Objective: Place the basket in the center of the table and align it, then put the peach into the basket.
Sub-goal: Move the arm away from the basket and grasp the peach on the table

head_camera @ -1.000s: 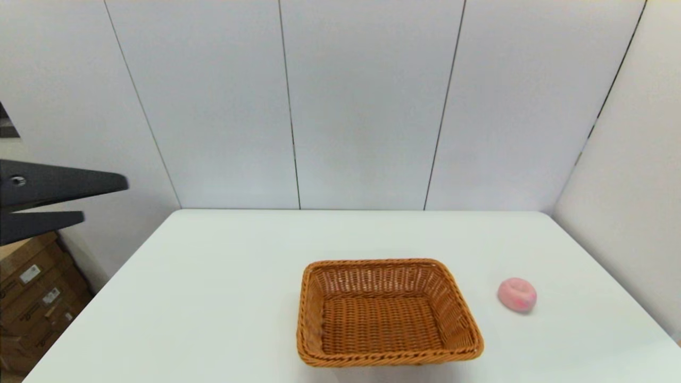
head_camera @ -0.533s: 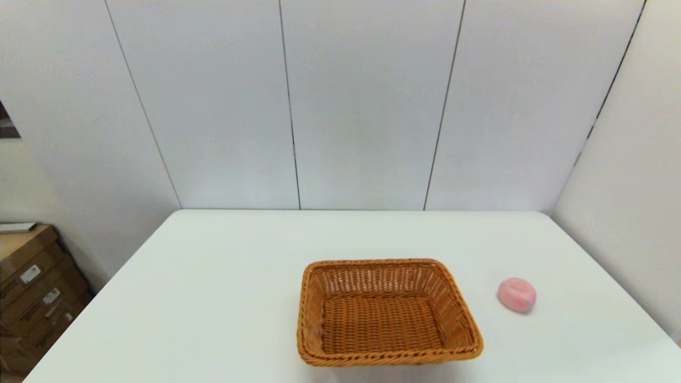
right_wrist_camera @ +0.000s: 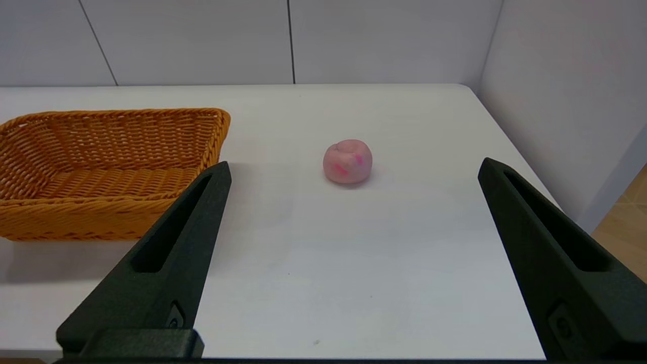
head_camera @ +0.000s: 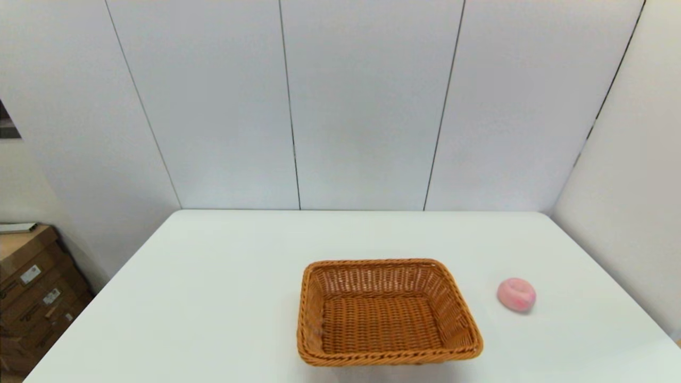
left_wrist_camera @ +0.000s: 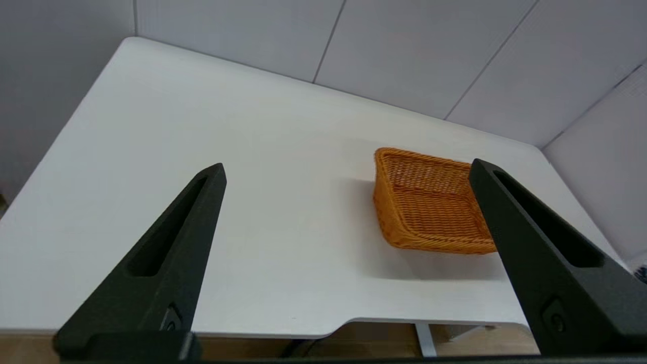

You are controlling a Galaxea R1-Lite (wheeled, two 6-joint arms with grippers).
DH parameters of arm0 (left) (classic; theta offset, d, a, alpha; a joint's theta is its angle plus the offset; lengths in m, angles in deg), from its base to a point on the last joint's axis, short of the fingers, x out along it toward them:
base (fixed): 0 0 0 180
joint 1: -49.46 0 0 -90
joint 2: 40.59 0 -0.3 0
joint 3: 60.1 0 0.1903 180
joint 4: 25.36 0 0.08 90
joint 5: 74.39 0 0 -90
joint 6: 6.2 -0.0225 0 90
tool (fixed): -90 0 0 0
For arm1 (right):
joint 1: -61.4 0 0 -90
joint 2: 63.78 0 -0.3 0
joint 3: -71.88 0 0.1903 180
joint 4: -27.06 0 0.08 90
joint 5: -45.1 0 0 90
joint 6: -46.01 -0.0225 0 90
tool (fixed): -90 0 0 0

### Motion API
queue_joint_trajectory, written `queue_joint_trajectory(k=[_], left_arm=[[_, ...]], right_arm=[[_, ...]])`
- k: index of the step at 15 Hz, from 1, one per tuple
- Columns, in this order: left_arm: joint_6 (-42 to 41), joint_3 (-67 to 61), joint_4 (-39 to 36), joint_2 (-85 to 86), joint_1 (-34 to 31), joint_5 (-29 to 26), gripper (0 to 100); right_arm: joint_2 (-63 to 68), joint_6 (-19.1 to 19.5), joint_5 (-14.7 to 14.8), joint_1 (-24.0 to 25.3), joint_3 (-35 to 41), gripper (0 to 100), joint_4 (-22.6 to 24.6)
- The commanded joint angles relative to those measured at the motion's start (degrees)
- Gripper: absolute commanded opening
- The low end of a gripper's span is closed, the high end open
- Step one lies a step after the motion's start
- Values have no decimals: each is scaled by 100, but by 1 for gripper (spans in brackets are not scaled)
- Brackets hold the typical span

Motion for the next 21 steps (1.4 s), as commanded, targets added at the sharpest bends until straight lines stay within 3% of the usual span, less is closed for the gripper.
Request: queue_joint_trajectory(k=[1, 5, 12, 17, 19, 21], left_arm=[[-596, -905, -9, 1054, -127, 26, 100], [-1176, -1837, -378, 1801, -127, 79, 100], [-1862, -3832, -2892, 1792, -127, 589, 100], [-1616, -3990, -2971, 1792, -127, 791, 100], [-1598, -3990, -2980, 1792, -127, 791, 100], [-1598, -3990, -2980, 1792, -127, 791, 100]], right_arm=[[-1, -3, 2, 2, 0, 100, 5], [-1, -3, 2, 2, 0, 100, 5], [-1, -20, 2, 2, 0, 100, 5], [-1, 24, 20, 2, -53, 100, 57], [183, 41, -50, 2, -659, 100, -514], [1361, 252, -33, 2, -1564, 100, -1788]])
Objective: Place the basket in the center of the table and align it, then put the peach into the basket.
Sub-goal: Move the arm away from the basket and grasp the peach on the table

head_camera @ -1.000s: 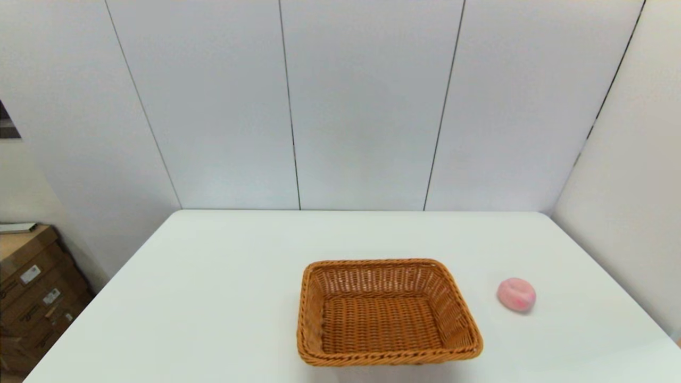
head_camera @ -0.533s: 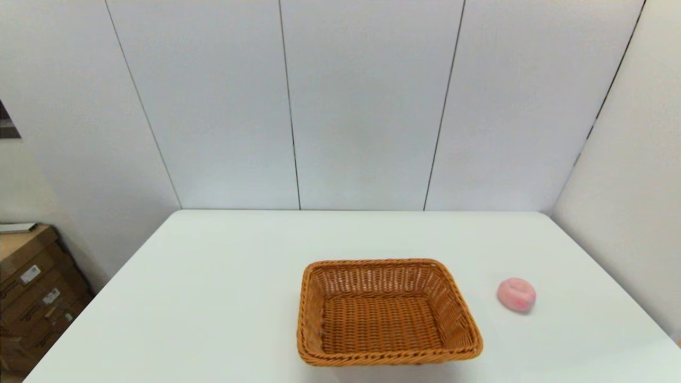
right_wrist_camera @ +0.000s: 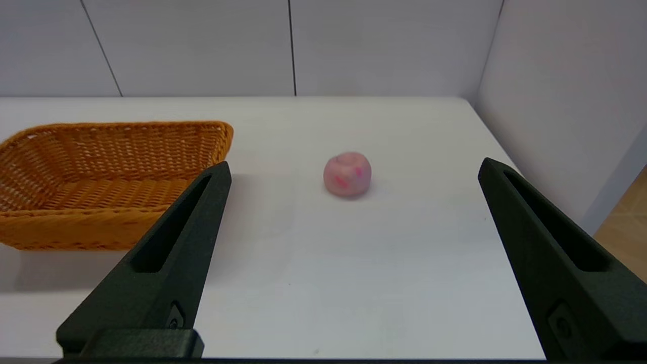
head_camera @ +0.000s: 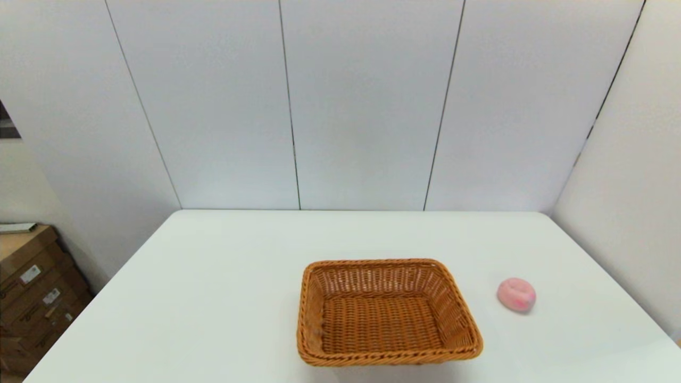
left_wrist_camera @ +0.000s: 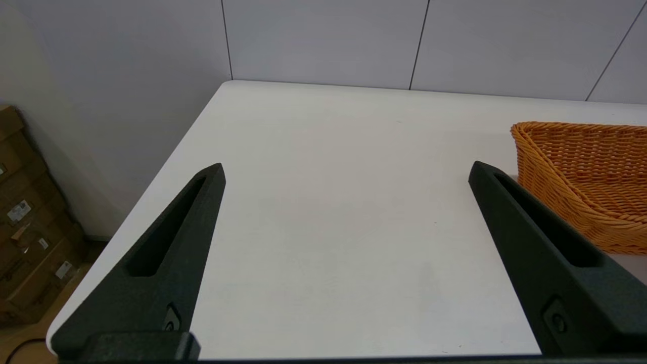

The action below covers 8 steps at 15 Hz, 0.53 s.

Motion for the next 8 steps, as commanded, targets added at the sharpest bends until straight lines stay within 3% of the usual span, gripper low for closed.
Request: queue_joint_trajectory(k=[1, 4, 8], left_arm=[[0, -5, 2, 1, 0, 1, 100], [9, -5, -7, 1, 0, 1, 100], [9, -5, 2, 1, 0, 1, 100]], right_arm=[[2393, 236, -14, 2, -1603, 100, -1822], [5460, 227, 48, 2, -2377, 100, -1128], [7939, 245, 65, 37, -2474, 100, 630]])
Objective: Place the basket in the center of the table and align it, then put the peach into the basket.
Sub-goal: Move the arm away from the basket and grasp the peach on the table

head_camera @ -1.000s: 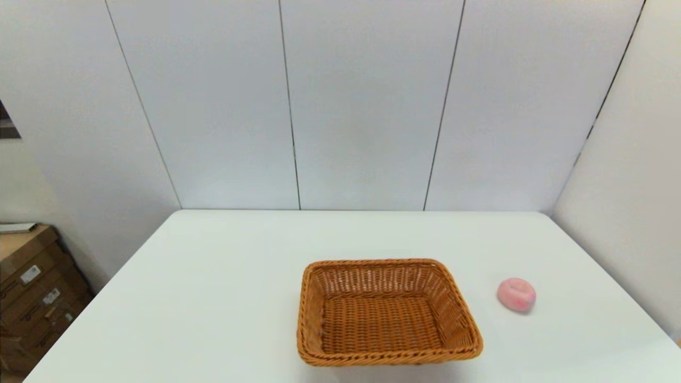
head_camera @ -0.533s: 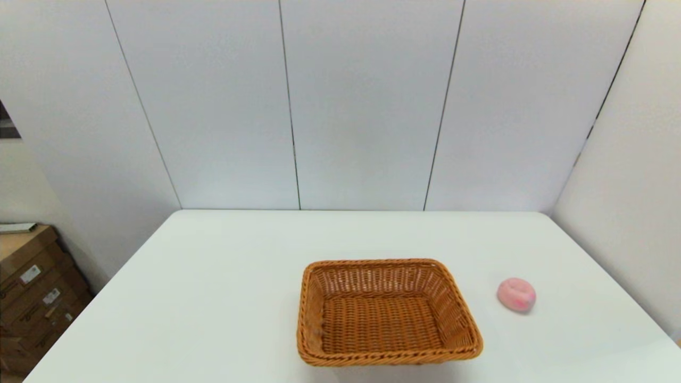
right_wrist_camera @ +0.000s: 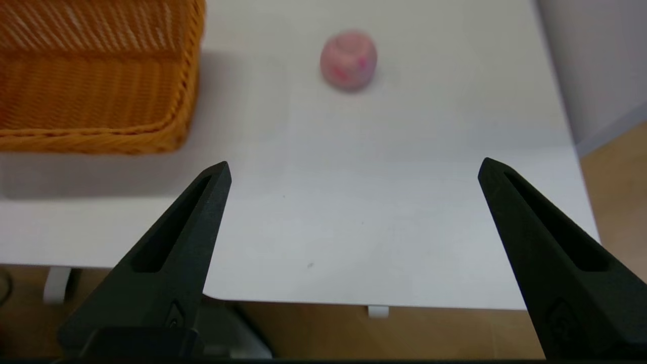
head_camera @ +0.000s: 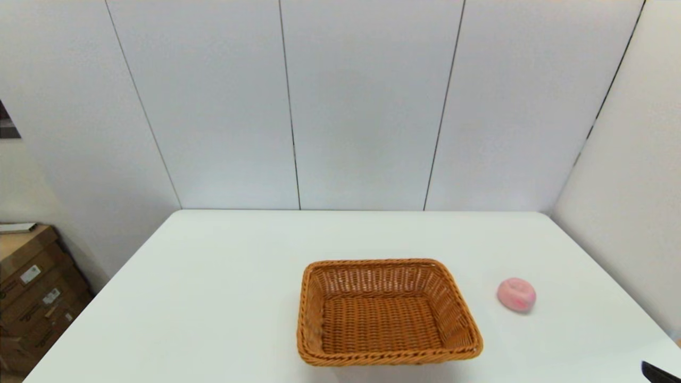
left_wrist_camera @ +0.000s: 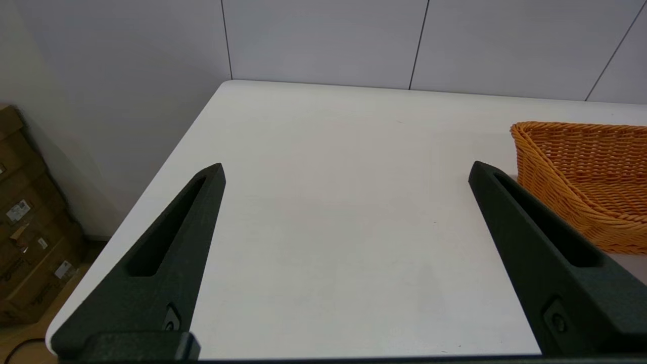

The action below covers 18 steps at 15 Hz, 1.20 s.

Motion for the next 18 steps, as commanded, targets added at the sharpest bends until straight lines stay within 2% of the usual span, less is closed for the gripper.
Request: queue_joint_trajectory(k=[1, 4, 9, 18], left_arm=[[6, 0, -2, 1, 0, 3, 100], [-3, 0, -2, 1, 0, 3, 100], [6, 0, -2, 1, 0, 3, 100], [6, 0, -2, 1, 0, 3, 100]], right_arm=[[4628, 53, 101, 72, -723, 100, 2123], [5569, 18, 207, 72, -951, 100, 2641], [6360, -17, 198, 28, -1338, 100, 2782], [7731, -123, 207, -315, -1356, 100, 4109]])
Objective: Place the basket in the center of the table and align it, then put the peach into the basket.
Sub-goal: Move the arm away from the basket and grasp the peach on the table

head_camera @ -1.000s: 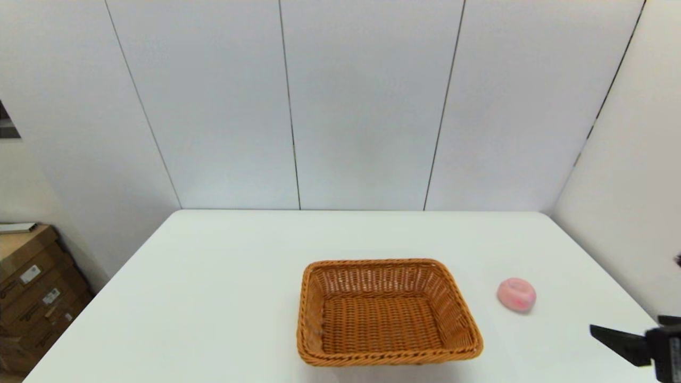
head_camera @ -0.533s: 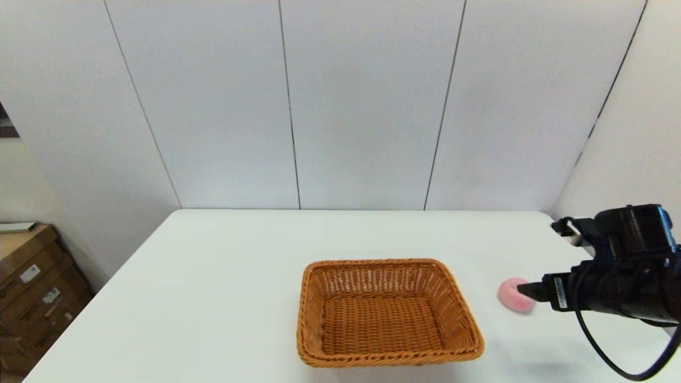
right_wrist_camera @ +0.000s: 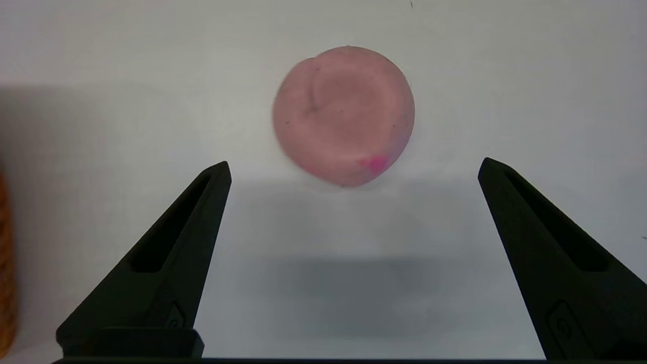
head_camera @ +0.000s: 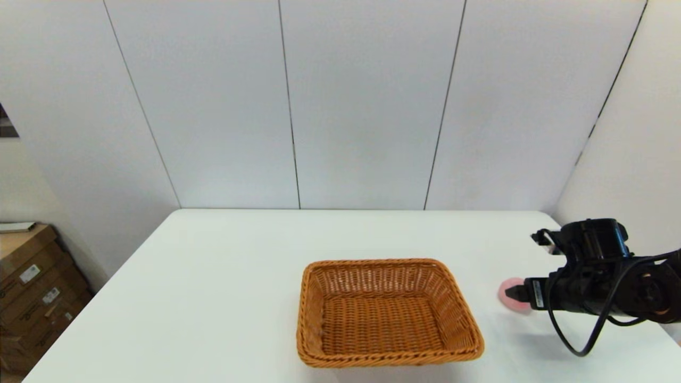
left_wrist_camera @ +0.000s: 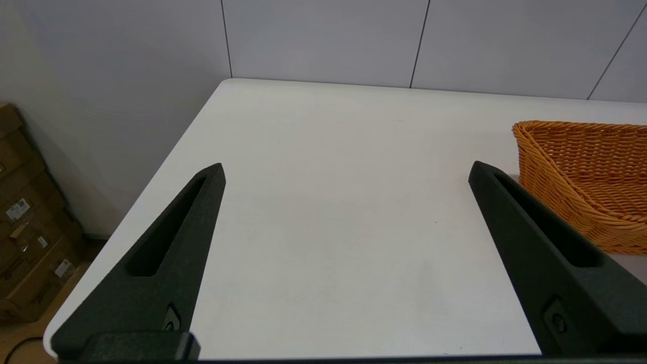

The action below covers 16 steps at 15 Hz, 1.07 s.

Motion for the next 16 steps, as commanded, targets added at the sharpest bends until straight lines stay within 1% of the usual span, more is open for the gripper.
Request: queue_joint_trajectory(k=[1, 6, 7, 16], left_arm=[[4, 0, -2, 1, 0, 3, 100], [4, 0, -2, 1, 0, 3, 100], [4, 0, -2, 1, 0, 3, 100], [13, 0, -2, 1, 0, 3, 100]], right_arm=[[669, -7, -3, -75, -11, 100, 588], [722, -7, -20, -75, -64, 100, 632], [748, -16, -29, -75, -55, 0, 632], [617, -16, -38, -75, 59, 0, 641]])
